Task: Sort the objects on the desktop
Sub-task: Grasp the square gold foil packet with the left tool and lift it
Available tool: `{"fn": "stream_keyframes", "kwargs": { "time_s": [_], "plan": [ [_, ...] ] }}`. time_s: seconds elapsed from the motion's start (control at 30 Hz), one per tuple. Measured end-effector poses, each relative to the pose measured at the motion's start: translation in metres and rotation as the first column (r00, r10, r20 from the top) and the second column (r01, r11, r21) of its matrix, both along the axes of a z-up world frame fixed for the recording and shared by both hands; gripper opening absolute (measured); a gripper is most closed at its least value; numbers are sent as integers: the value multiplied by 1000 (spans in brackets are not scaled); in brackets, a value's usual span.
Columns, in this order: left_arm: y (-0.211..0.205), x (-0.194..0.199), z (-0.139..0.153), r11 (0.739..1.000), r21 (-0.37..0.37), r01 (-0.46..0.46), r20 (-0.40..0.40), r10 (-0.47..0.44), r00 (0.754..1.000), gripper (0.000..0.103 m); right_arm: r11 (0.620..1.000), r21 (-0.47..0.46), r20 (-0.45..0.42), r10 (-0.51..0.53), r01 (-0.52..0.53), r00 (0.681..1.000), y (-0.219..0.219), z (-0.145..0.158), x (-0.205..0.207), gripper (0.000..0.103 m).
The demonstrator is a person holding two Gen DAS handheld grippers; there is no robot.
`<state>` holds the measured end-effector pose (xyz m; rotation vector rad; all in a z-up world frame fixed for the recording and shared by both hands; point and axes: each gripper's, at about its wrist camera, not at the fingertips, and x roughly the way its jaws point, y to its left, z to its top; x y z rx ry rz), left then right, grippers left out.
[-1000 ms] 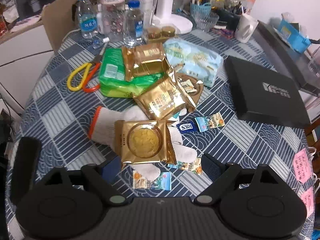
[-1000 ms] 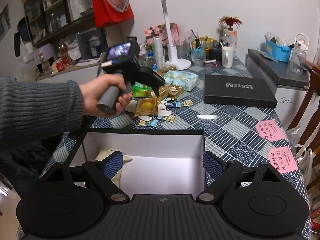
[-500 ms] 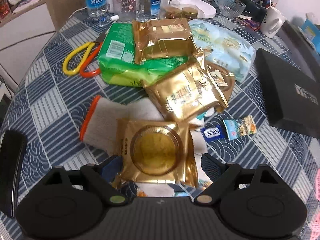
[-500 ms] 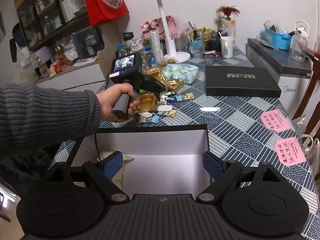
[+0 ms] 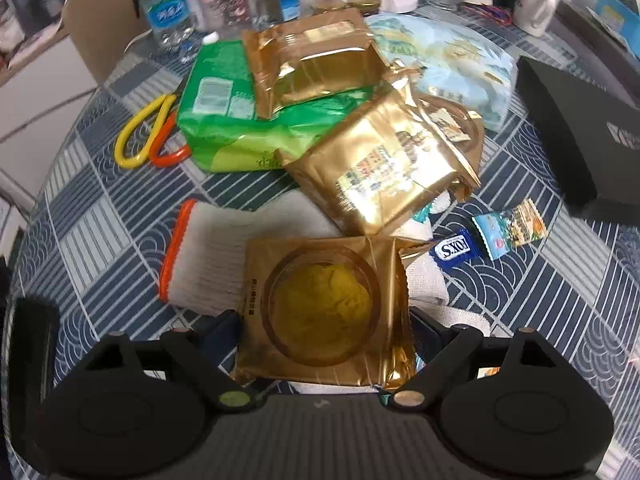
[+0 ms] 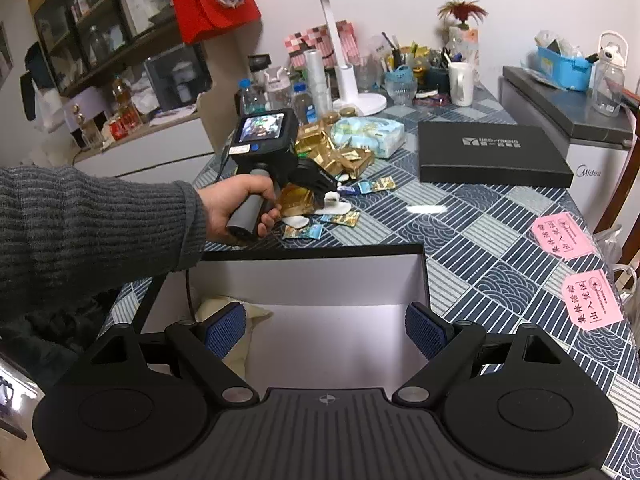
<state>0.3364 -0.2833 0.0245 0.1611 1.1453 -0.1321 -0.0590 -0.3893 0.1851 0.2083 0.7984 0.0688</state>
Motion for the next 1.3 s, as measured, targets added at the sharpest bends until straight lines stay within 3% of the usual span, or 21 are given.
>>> {"fn": "stream_keyframes", "kwargs": {
  "time_s": [0.07, 0.17, 0.7, 1.17, 1.3],
  "plan": [
    [-1, -4, 3, 1000, 5, -8, 27, 8, 1000, 88, 1000, -4, 3, 1, -1, 1000, 1, 1, 0, 87],
    [0, -7, 8, 1000, -3, 0, 46, 0, 999, 85, 1000, -9, 14, -4, 4, 1000, 2, 5, -1, 87],
    [9, -54, 58, 1000, -21, 14, 97, -12, 995, 84, 999, -28, 65, 20, -18, 998, 17, 27, -22, 87],
    [15, -108, 97, 1000, 10, 30, 136, -31, 990, 84, 998, -59, 121, 17, -10, 992, 28, 49, -58, 87],
    [19, -129, 112, 999, -28, 45, 160, -40, 986, 84, 998, -62, 132, 21, -12, 991, 33, 54, -66, 87]
  ]
}}
